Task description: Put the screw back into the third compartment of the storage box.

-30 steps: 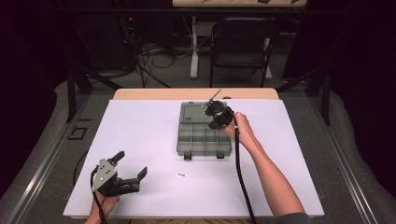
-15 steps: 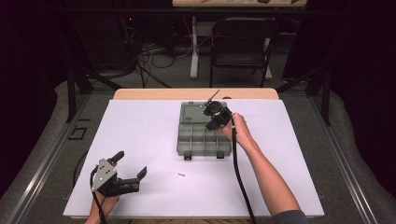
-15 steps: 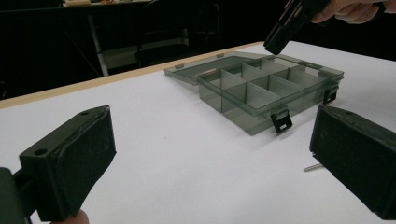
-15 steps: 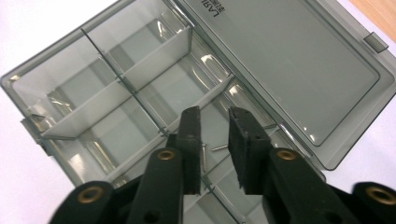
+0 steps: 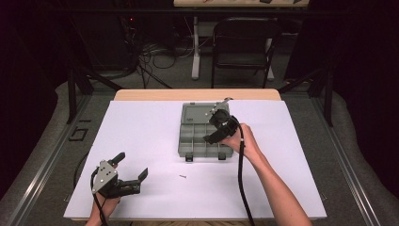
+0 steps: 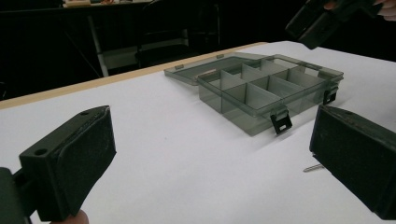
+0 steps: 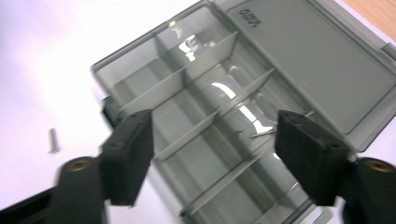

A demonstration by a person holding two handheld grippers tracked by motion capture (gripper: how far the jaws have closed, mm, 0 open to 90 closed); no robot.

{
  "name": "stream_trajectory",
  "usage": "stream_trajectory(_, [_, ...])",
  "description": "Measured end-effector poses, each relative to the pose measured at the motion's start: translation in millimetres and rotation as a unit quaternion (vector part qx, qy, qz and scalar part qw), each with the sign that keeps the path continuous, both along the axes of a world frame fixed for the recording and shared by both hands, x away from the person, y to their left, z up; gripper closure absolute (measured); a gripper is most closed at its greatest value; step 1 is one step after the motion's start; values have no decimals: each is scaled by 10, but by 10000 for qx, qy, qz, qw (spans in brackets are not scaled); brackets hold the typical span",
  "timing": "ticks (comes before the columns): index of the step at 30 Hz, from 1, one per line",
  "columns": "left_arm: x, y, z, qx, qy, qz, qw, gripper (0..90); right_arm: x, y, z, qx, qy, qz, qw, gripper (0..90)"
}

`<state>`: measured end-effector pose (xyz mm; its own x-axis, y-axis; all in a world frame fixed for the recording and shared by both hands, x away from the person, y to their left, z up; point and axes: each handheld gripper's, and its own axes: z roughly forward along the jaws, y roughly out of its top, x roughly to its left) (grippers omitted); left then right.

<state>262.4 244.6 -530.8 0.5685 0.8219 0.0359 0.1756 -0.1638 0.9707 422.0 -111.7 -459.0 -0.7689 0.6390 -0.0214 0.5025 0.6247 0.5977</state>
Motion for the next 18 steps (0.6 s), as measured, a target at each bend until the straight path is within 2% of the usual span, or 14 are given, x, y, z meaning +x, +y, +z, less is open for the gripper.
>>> stream_trajectory(4, [4, 0, -2, -6, 14, 10, 10000, 1, -168, -11, -17, 110, -87, 110, 9998, 188])
stream_trajectory(6, [5, -7, -4, -11, -2, 8, 10000, 1, -241, -3, -30, 56, -64, 176, 9998, 162])
stream_trajectory(11, [0, -5, -1, -3, 5, 6, 10000, 1, -395, 73, -39, 142, -106, 377, 9991, 138])
stream_trajectory(18, [2, -4, -3, 0, 7, 5, 10000, 1, -548, 192, -16, 128, -52, 630, 9979, 94])
